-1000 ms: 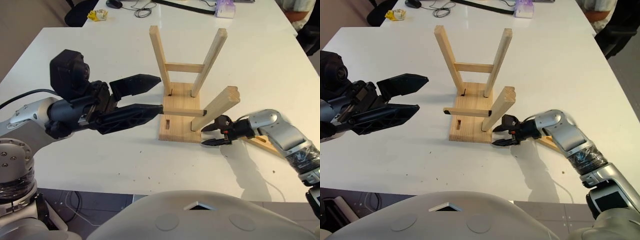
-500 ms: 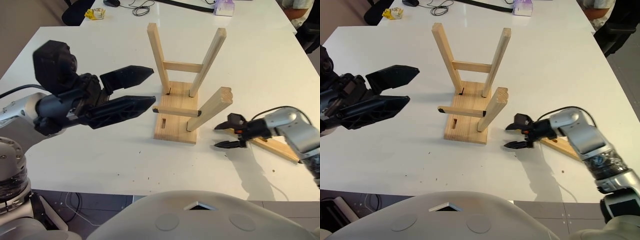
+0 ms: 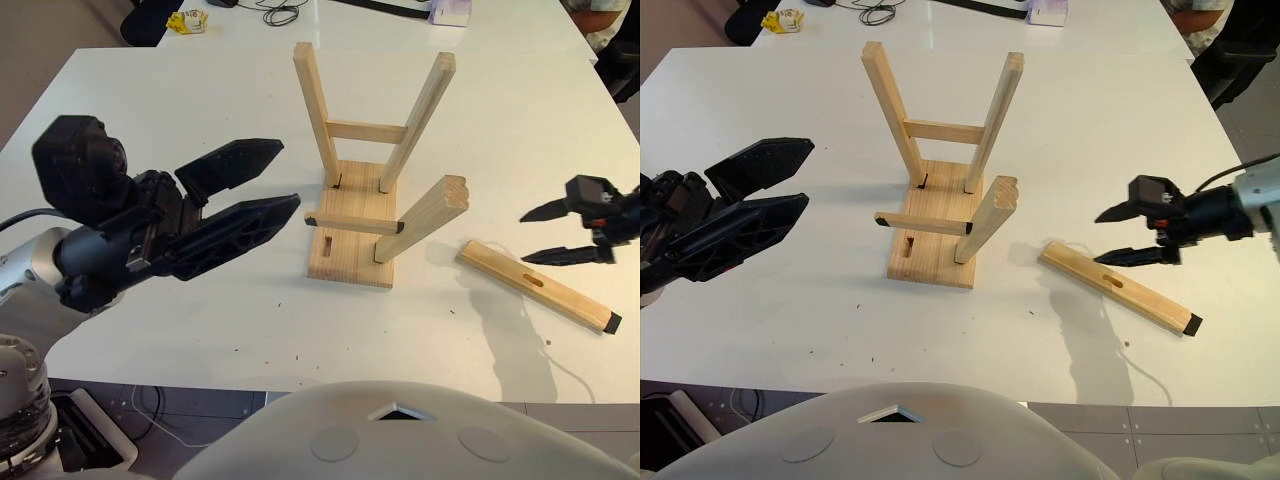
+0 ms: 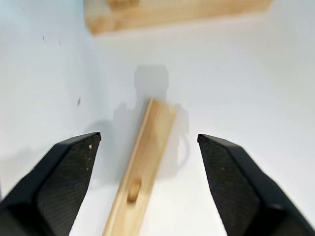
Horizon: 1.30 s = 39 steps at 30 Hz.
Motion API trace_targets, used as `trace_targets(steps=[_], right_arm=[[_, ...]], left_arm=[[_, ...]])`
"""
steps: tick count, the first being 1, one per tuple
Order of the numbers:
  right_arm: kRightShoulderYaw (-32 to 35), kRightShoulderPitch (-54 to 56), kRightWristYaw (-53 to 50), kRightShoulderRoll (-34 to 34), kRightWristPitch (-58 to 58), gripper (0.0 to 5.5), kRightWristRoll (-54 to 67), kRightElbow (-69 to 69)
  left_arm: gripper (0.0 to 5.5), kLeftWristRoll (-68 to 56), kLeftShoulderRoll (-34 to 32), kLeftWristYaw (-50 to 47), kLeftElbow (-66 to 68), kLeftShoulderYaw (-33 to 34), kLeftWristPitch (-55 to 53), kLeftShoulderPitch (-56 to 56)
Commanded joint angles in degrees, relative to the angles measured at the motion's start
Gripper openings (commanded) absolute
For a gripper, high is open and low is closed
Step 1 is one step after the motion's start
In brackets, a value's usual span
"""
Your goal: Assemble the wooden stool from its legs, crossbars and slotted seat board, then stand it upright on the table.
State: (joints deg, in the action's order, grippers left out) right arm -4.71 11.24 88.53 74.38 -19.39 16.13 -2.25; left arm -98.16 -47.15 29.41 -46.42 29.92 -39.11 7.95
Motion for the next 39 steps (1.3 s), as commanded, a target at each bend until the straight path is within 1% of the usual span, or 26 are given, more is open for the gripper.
trace_targets(steps=[1,6,10,20,28,35,39], right_arm=[[-1.14,-1.78,3.43,4.72,7.53,3.64,-4.83,-6.42],[-2.18,-3.65,3.88,6.69,13.20,3.64,-7.28,-9.46],[-3.15,-5.41,2.75,5.22,17.20,3.64,-10.93,-11.86],[-3.84,-13.50,-1.75,1.99,17.10,3.64,-13.83,-10.68],[-4.84,-11.71,-8.92,-3.54,19.19,3.64,-18.22,-12.73],[-4.81,-14.78,-12.25,-3.25,21.82,3.64,-20.61,-8.69],[-5.89,-13.57,-14.85,-3.28,25.63,3.09,-24.29,-11.37]], left_arm=[[3.69,0.64,0.46,-1.09,-2.49,1.65,1.65,3.18],[3.69,2.07,1.96,-1.53,-5.28,2.25,3.96,7.53],[3.69,2.74,2.09,-1.68,-6.05,1.63,5.42,8.67],[3.69,3.11,0.29,-1.09,-4.57,0.03,6.29,7.48],[3.69,3.96,0.22,-0.67,-4.60,-0.63,6.57,8.05],[3.69,3.95,-0.06,-0.29,-4.54,-0.36,6.60,8.42],[3.69,4.40,0.00,-0.34,-4.46,-0.48,6.72,8.41]])
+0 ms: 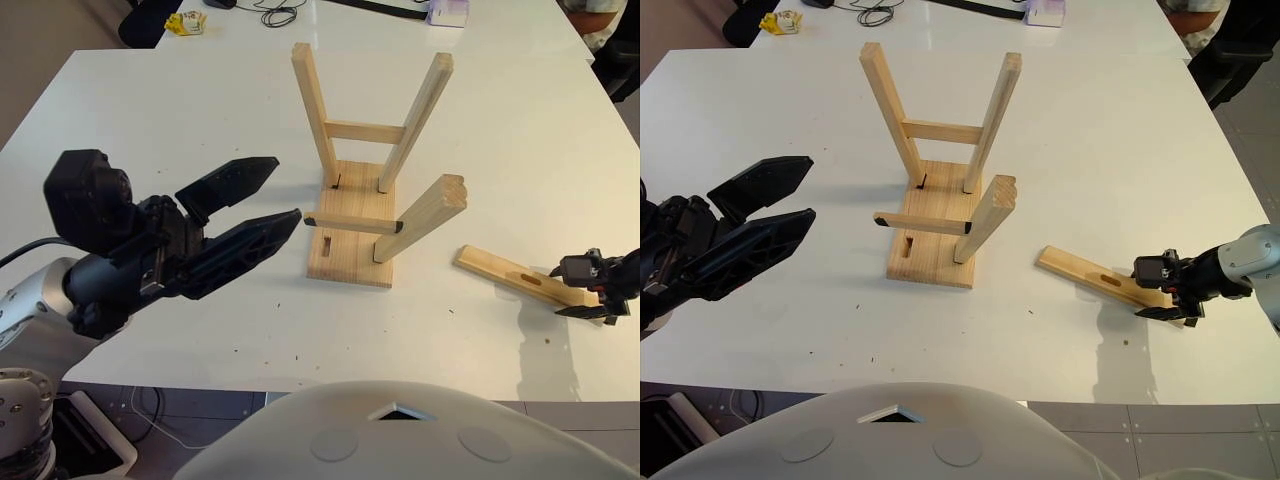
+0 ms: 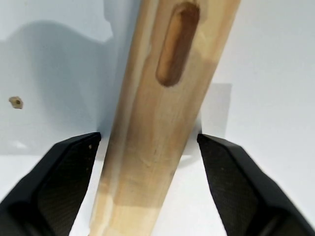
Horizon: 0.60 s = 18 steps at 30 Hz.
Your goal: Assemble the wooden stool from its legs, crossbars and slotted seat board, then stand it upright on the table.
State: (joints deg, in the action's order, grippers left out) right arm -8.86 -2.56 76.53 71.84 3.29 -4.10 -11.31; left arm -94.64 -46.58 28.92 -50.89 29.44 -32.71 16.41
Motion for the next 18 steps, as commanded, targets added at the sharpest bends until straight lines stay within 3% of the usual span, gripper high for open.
trace_targets(steps=[1,8,18], right_arm=[[-2.10,0.80,-3.63,-0.82,4.18,2.97,-5.28,-3.32],[-2.24,2.19,-4.02,-1.78,5.78,2.06,-6.30,-4.67],[-1.36,4.74,-5.76,-6.55,2.81,2.06,-4.44,-2.83]], left_arm=[[3.69,0.93,-0.57,0.16,0.02,-0.01,0.34,-0.05],[3.69,0.20,-1.01,0.57,0.60,0.20,0.26,-0.45],[3.69,-0.41,-1.80,1.14,2.33,-0.02,0.04,-2.95]])
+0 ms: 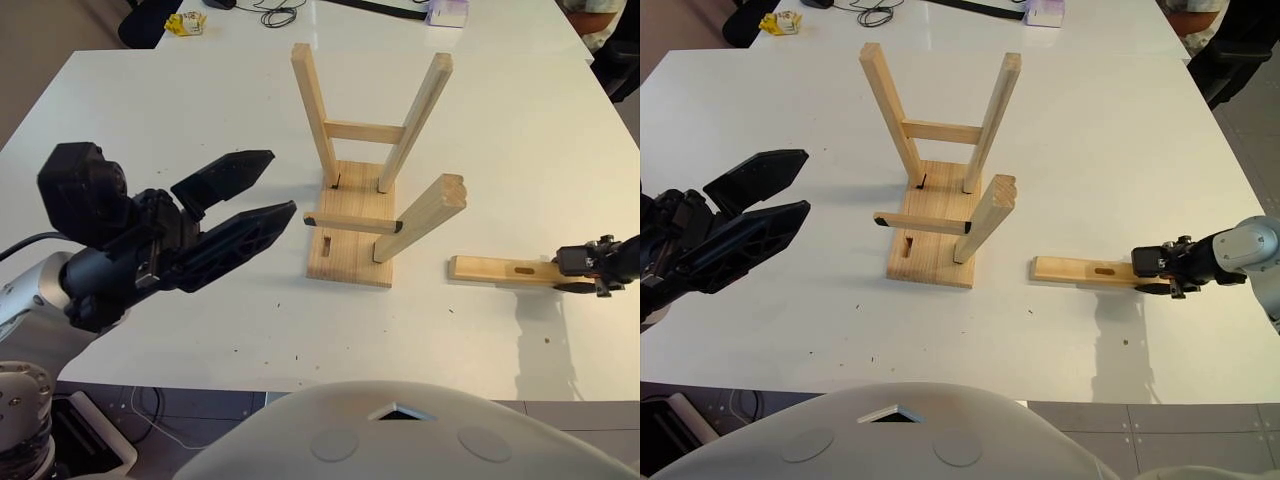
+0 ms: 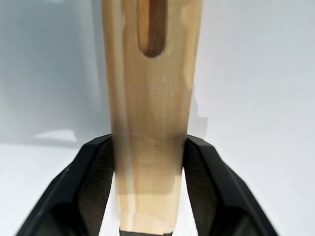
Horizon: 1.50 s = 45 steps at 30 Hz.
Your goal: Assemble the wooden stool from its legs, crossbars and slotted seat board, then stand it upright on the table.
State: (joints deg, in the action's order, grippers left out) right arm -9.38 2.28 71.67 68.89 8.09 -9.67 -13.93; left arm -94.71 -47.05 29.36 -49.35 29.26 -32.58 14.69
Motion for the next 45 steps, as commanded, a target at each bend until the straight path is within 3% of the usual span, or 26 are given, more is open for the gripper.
trace_targets(steps=[1,17,25,31,36,45], right_arm=[[-0.33,0.43,-1.23,-4.03,-2.79,2.06,1.49,-0.35],[8.80,10.55,2.70,-6.23,-17.30,2.06,15.67,0.58],[17.25,21.08,9.08,-3.97,-36.59,2.06,33.96,11.24],[14.79,36.66,11.04,-6.01,-43.86,2.06,39.17,10.60],[10.25,48.18,12.72,-12.03,-49.09,2.06,42.85,10.75],[5.31,49.87,10.26,-23.15,-52.89,2.06,46.20,15.52]], left_arm=[[3.69,-0.67,-1.67,0.96,1.37,0.39,-0.21,-1.85],[3.69,-0.44,-6.59,3.71,10.44,3.23,-2.00,-10.41],[3.69,1.01,-7.42,5.54,14.42,1.89,-3.67,-15.54],[3.69,1.78,-7.12,5.58,15.27,-1.56,-4.73,-20.15],[3.69,3.22,-6.21,5.85,16.86,-6.41,-5.51,-26.26],[3.69,7.07,-0.45,7.99,20.15,-16.59,-6.63,-38.27]])
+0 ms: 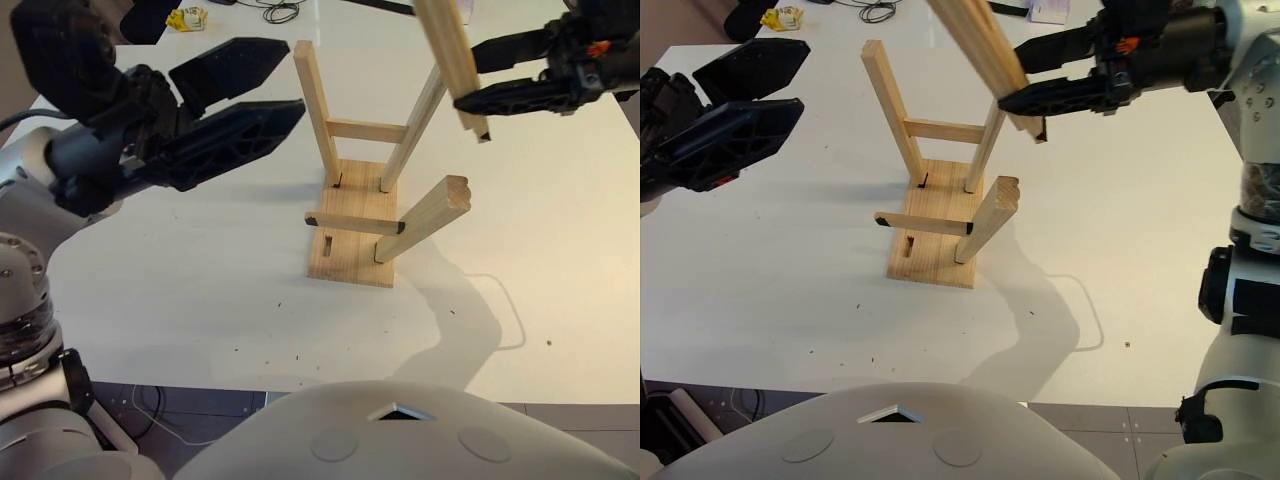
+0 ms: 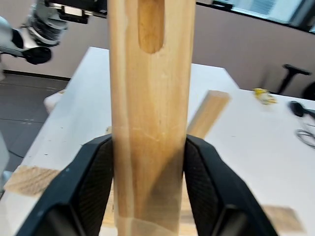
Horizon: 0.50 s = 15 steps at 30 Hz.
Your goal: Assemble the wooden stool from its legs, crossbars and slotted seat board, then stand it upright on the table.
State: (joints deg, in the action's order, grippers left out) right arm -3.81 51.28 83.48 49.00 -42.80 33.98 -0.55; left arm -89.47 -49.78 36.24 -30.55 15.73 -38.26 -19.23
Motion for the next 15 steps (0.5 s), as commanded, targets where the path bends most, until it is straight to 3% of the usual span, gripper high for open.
trace_targets(steps=[1,15], right_arm=[[-0.14,0.82,-2.11,-4.23,-2.34,2.06,3.01,2.71],[-1.11,2.04,-5.64,-9.66,-5.01,2.06,6.96,6.82]], left_arm=[[3.69,2.34,3.11,1.20,1.88,-3.69,-0.96,-5.24],[3.69,6.66,8.87,1.22,2.95,-5.74,-2.12,-7.83]])
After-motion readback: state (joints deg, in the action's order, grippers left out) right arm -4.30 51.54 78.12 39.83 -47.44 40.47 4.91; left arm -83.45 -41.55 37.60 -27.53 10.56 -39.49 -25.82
